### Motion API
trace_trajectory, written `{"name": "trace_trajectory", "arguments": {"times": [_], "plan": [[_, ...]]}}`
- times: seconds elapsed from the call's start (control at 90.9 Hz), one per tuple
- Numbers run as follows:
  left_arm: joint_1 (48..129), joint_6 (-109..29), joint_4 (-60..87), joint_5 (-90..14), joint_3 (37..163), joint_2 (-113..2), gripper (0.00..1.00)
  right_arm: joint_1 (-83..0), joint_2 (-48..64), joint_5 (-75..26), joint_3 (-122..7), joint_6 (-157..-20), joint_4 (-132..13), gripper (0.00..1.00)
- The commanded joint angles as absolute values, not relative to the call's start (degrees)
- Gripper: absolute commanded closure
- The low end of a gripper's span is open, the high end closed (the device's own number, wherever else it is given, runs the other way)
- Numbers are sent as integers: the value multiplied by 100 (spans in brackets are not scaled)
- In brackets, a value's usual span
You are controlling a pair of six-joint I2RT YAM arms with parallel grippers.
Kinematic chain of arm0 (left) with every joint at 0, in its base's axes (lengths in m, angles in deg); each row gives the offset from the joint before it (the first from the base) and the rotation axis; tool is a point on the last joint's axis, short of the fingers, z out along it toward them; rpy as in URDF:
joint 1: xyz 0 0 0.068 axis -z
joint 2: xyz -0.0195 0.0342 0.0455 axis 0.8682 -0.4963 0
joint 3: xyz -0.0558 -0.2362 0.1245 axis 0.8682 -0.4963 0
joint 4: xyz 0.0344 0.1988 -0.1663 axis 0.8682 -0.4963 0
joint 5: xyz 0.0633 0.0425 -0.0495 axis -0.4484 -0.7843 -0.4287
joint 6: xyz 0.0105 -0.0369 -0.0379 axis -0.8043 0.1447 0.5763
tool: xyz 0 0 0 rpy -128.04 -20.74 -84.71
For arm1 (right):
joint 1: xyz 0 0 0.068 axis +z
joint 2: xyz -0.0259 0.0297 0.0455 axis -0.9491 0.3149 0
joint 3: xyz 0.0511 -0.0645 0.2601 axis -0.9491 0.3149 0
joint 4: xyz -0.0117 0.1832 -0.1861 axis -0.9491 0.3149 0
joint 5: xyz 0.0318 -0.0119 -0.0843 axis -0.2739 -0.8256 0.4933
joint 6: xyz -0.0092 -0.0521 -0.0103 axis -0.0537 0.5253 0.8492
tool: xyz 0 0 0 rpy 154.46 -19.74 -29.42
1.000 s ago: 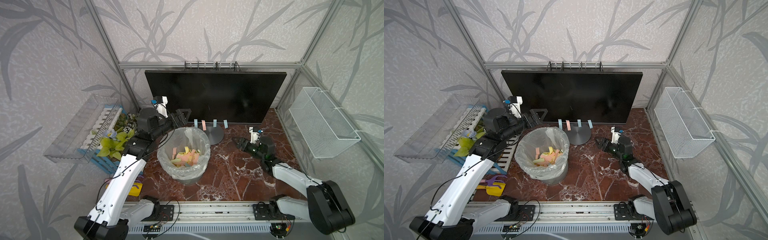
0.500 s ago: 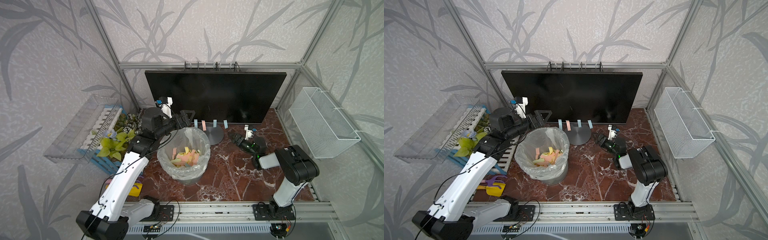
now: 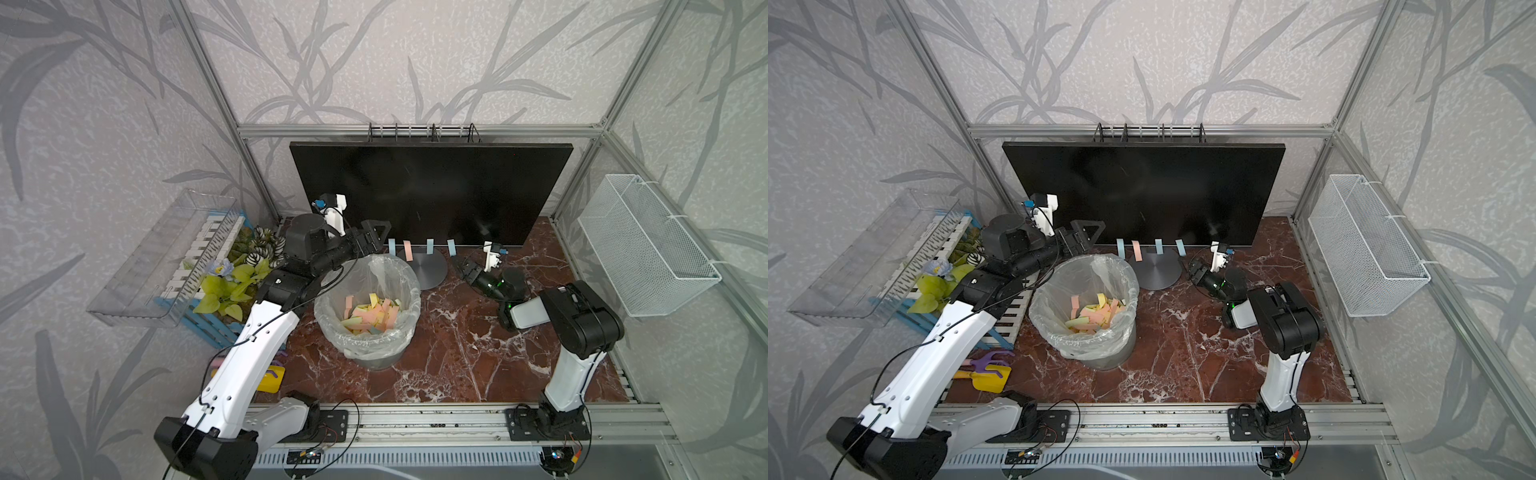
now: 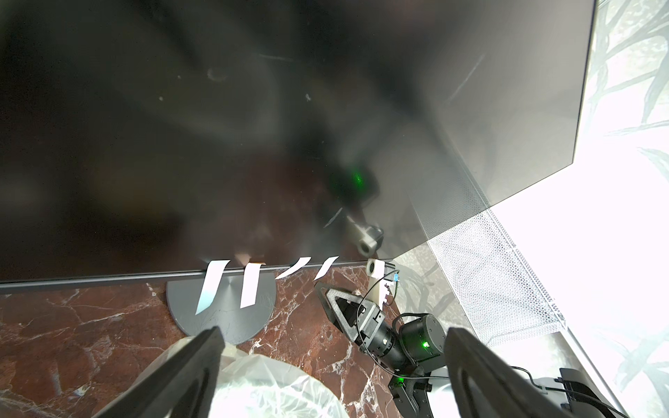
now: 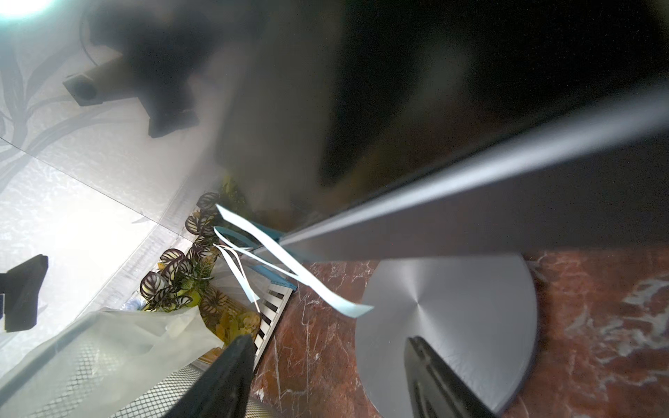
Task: Remove the sticky note from the monitor
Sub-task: Tear off the sticky note from the monitor.
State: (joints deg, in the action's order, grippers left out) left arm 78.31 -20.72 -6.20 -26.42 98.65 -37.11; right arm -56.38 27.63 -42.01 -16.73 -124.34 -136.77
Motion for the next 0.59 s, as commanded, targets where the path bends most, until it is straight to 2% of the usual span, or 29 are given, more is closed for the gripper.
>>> {"name": "trace_trajectory", "arguments": {"times": [0.0, 0.297, 0.429, 0.583], "plan": [[7874, -2146, -573, -2584, 10044, -3743, 0, -5636, 2912, -4167, -1996, -12446, -13831, 30], [7872, -2172, -632, -2619, 10040, -3716, 0, -5613, 2986, -3937, -2076, -12419, -13836, 31], [7875, -2172, -639, -2611, 10041, -3715, 0, -5579, 2953, -3746, -2038, -12409, -13832, 38], [7870, -2190, -643, -2617, 10025, -3698, 0, -5522, 2928, -3606, -2040, -12387, -13832, 51]]}}
